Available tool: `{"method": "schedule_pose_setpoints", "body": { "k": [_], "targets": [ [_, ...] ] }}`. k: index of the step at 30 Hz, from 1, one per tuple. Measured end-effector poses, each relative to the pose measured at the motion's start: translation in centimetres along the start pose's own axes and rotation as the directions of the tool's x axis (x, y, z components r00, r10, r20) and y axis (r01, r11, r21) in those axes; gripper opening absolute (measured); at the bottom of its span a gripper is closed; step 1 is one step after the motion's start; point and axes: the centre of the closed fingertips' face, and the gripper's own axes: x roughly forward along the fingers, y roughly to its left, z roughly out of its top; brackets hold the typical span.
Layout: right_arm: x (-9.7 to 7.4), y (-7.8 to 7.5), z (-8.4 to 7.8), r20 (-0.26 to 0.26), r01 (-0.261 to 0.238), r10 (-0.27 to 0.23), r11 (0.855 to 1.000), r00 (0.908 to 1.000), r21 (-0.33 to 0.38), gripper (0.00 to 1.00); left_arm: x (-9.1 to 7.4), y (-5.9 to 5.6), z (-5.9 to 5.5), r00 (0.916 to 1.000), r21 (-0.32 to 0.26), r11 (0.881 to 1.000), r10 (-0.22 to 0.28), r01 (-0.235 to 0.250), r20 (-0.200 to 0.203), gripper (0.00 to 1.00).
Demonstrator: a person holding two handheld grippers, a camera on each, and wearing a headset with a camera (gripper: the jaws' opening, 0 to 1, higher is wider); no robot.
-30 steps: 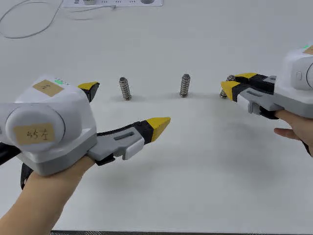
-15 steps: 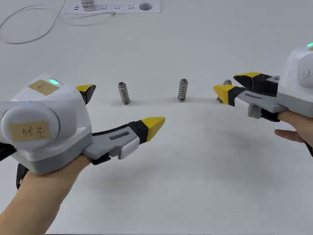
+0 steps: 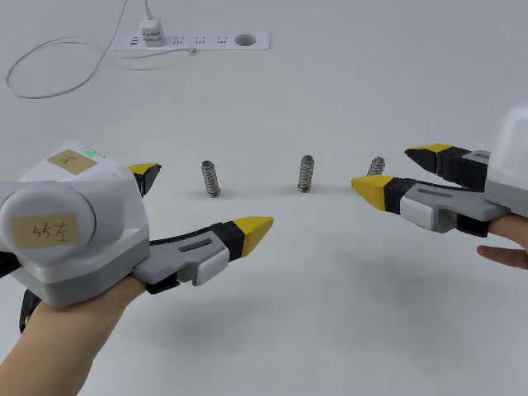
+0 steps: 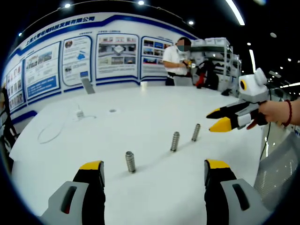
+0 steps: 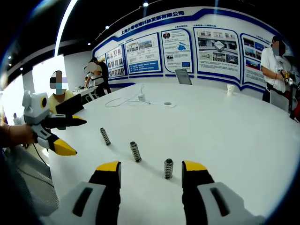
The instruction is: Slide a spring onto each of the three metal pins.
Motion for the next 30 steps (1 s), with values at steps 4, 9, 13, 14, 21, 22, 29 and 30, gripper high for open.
{"method": "schedule_pose_setpoints", "body": {
  "k": [4,9,13,14,21,22,29,30],
  "targets": [
    [-0.6,0.4,0.0,0.0,-0.008,0.008,1.0,1.0,-0.005,0.57,-0.4,-0.1,-0.1,0.9999,-0.01,1.0,-0.01,0.01,-0.007,0.9],
    [-1.2,0.9,0.0,-0.005,-0.024,0.024,1.0,0.9997,0.002,0.63,-0.9,-0.4,-0.3,0.9997,-0.005,1.0,-0.016,0.016,-0.016,0.91],
    [-1.6,1.5,-0.3,-0.017,-0.039,0.039,0.999,0.9991,-0.003,0.68,-1.3,-0.6,-0.3,0.9995,-0.007,1.0,-0.022,0.022,-0.021,0.94],
    [-1.7,1.7,-0.5,-0.024,-0.045,0.044,0.999,0.9987,-0.01,0.68,-1.5,-0.6,-0.4,0.9995,-0.004,1.0,-0.021,0.021,-0.024,0.94],
    [-2.4,2.4,-0.9,-0.029,-0.049,0.049,0.998,0.9984,-0.028,0.75,-2.0,-1.0,-0.7,0.9991,0.004,1.0,-0.025,0.025,-0.035,0.97],
    [-2.5,2.4,-0.9,-0.028,-0.047,0.047,0.998,0.9985,-0.029,0.76,-2.1,-1.0,-0.6,0.9991,0.004,1.0,-0.026,0.026,-0.033,0.98],
    [-2.8,2.7,-0.9,-0.023,-0.051,0.05,0.998,0.9985,-0.021,0.82,-2.4,-1.1,-0.7,0.9993,-0.002,1.0,-0.023,0.023,-0.029,1.0],
    [-2.8,2.7,-1.0,-0.025,-0.05,0.05,0.998,0.9985,-0.023,0.82,-2.4,-1.1,-0.7,0.9993,-0.003,1.0,-0.023,0.023,-0.029,1.0]
  ]
}}
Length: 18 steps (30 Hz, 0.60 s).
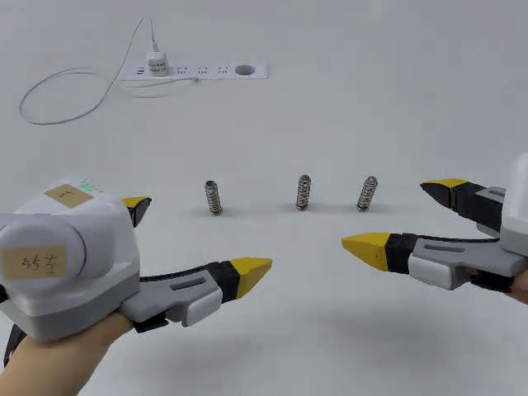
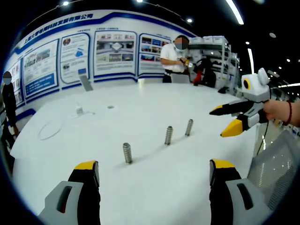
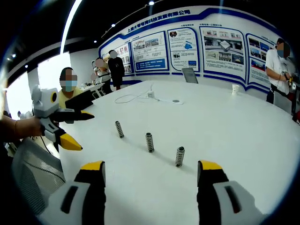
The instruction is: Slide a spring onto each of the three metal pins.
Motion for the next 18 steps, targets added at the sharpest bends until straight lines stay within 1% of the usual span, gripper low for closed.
{"method": "schedule_pose_setpoints", "body": {
  "k": [3,11,18],
  "targets": [
    [-0.05,0.04,-0.1,0.0,0.004,-0.004,1.0,1.0,0.0,0.84,-0.08,-0.04,0.01,1.0,-0.002,1.0,-0.001,0.001,0.003,1.0],
    [0.05,0.48,-0.26,-0.005,-0.01,0.01,1.0,0.9999,0.005,0.88,-0.14,-0.07,-0.17,1.0,0.0,1.0,-0.004,0.004,-0.004,1.0],
    [-0.13,0.47,-0.35,0.0,-0.004,0.004,1.0,1.0,0.015,0.89,-0.26,-0.01,-0.22,1.0,-0.009,1.0,-0.001,0.001,-0.006,1.0]
  ]
}}
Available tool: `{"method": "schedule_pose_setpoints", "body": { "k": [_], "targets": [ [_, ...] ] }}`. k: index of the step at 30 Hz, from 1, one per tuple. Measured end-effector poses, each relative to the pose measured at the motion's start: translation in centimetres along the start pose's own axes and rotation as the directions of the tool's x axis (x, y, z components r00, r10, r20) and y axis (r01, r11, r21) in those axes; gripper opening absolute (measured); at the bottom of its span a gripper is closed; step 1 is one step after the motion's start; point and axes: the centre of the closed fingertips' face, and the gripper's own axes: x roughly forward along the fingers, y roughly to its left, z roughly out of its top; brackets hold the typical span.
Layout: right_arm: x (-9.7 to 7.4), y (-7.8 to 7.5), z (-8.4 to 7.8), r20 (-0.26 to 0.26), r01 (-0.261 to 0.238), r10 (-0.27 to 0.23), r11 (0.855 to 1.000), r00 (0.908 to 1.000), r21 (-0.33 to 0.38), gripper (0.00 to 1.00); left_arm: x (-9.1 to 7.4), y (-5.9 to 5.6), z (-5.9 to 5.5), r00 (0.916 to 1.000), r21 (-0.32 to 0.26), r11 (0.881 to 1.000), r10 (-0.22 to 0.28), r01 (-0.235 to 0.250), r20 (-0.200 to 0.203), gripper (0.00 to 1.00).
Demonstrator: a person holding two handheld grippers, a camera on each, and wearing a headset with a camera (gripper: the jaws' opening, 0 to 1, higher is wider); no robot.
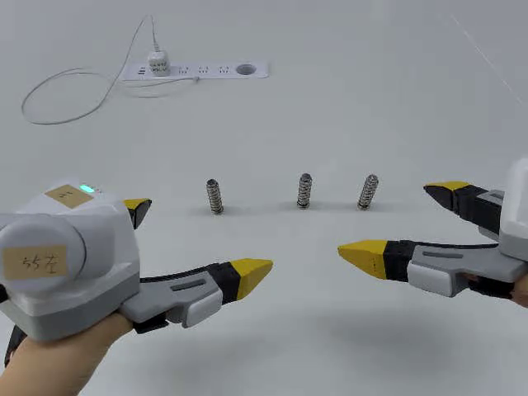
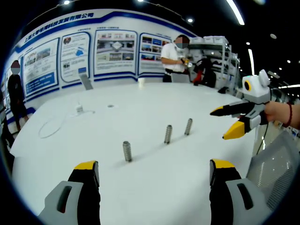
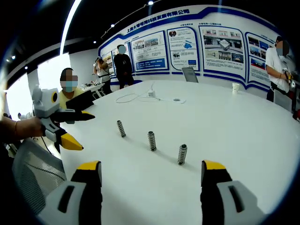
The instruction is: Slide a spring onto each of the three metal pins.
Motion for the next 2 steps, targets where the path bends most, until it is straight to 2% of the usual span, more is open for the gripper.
{"method": "schedule_pose_setpoints", "body": {
  "k": [2],
  "targets": [
    [-0.08,-0.01,-0.05,-0.001,0.002,-0.002,1.0,1.0,0.002,0.89,-0.07,0.01,-0.05,1.0,0.001,1.0,0.003,-0.003,-0.002,1.0]
  ]
}}
